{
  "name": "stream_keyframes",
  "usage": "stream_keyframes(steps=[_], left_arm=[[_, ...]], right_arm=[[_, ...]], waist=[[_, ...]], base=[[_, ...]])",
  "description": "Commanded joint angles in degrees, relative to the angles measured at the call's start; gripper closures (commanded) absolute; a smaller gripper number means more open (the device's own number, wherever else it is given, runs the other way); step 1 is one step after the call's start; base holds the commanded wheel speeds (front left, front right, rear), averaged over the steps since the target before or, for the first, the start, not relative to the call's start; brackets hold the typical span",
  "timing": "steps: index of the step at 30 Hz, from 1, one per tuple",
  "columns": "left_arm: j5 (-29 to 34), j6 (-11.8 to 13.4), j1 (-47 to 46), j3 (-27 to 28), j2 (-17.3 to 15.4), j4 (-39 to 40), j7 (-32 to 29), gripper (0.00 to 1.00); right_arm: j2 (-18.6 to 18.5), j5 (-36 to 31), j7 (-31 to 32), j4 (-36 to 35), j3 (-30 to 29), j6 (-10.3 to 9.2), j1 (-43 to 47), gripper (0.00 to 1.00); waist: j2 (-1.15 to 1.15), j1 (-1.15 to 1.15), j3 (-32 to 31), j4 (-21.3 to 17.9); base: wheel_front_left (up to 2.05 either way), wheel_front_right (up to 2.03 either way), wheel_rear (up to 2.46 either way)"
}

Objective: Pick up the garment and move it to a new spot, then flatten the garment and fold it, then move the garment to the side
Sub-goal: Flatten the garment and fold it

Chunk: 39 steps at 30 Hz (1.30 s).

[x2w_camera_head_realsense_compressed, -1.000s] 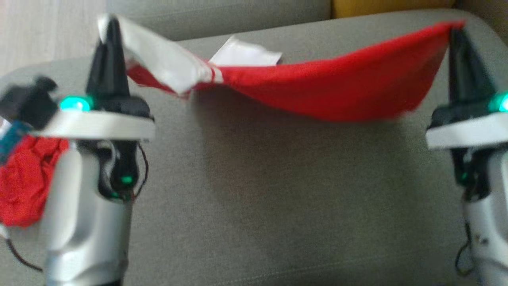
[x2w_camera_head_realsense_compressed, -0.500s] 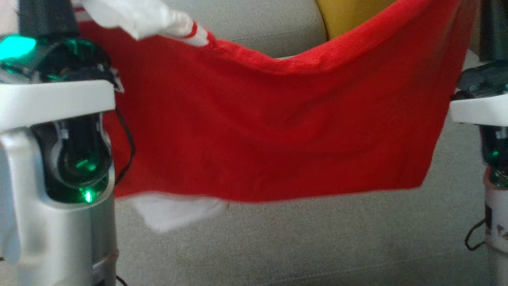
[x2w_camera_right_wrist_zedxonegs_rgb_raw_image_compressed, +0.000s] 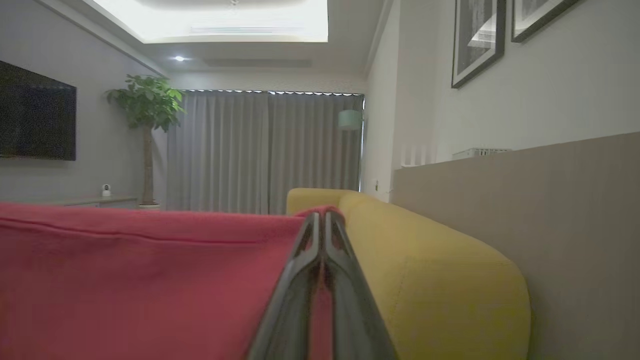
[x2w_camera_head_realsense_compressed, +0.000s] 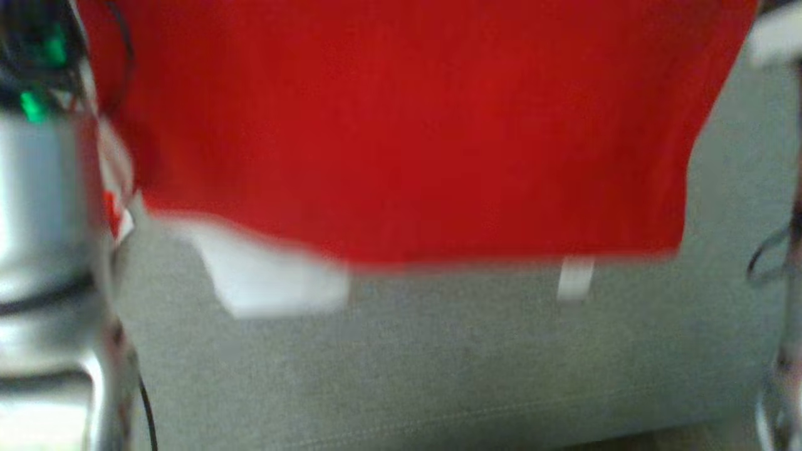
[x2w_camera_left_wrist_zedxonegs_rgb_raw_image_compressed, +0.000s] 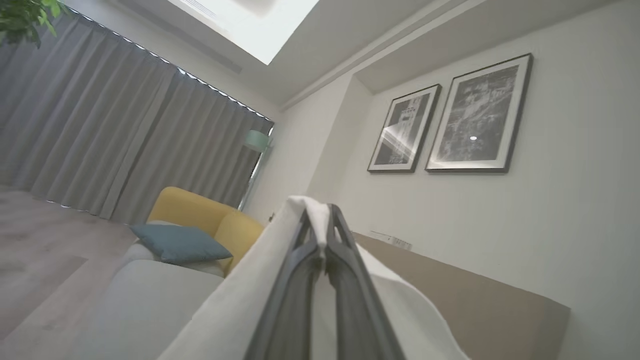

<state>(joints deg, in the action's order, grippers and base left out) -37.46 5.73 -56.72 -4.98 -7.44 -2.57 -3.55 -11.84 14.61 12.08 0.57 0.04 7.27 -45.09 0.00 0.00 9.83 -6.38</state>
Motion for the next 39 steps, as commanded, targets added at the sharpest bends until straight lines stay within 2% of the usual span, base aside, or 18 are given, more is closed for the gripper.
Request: stream_keyframes(steps=[1, 4, 8, 14, 19, 23, 28, 33, 39], left_arm=[[1.1, -0.9, -4.9, 1.1, -2.9, -0.8, 0.7, 1.00], [1.6, -2.1, -14.0, 1.8, -3.1, -10.3, 3.7, 1.00], [2.2, -4.1, -24.4, 2.3, -2.9, -19.9, 9.4, 1.00], [2.1, -8.5, -29.3, 0.7, -0.8, -29.0, 15.0, 1.00], [2.8, -10.8, -25.3, -0.9, 0.1, -32.6, 17.3, 1.00], [4.5, -12.1, -19.0, -3.5, 0.3, -34.3, 18.1, 1.00], [4.5, -13.0, -10.1, -5.8, -0.1, -34.0, 18.5, 1.00], [5.0, -13.2, -2.8, -7.7, -1.7, -32.4, 18.5, 1.00], [3.6, -13.2, 9.1, -14.7, -6.4, -29.5, 18.3, 1.00]], right_arm=[[-0.7, 0.0, -0.9, 0.6, 1.4, 0.22, -5.2, 1.00], [-1.7, 1.1, -3.9, 11.2, 2.8, 0.22, -16.0, 1.00], [-4.6, -1.1, -11.4, 23.6, 4.2, 0.22, -29.0, 1.00], [-5.6, -2.1, -22.1, 38.2, 3.8, 0.22, -36.9, 1.00], [-5.2, 1.9, -25.7, 46.0, 4.9, 0.22, -34.6, 1.00], [-3.5, 8.0, -26.6, 49.7, 6.5, 0.22, -29.6, 1.00], [-4.5, 14.6, -26.9, 50.7, 13.2, 0.22, -23.1, 1.00], [-6.8, 18.8, -26.6, 50.3, 20.3, 0.22, -17.8, 1.00], [-10.9, 24.9, -24.3, 48.8, 30.0, 0.22, -10.3, 1.00]], waist=[[0.00, 0.00, 6.9, 0.7], [0.00, 0.00, 10.8, 1.5], [0.00, 0.00, 14.3, 3.6], [0.00, 0.00, 16.5, 6.6], [0.00, 0.00, 17.7, 8.0], [0.00, 0.00, 17.6, 8.3], [0.00, 0.00, 15.9, 8.3], [0.00, 0.00, 13.3, 8.2], [0.00, 0.00, 8.4, 7.8]], base=[[0.00, 0.00, 0.00], [0.00, 0.00, 0.00], [0.00, 0.00, 0.00], [0.00, 0.00, 0.00], [0.00, 0.00, 0.00], [0.00, 0.00, 0.00], [0.00, 0.00, 0.00], [0.00, 0.00, 0.00], [0.00, 0.00, 0.00]])
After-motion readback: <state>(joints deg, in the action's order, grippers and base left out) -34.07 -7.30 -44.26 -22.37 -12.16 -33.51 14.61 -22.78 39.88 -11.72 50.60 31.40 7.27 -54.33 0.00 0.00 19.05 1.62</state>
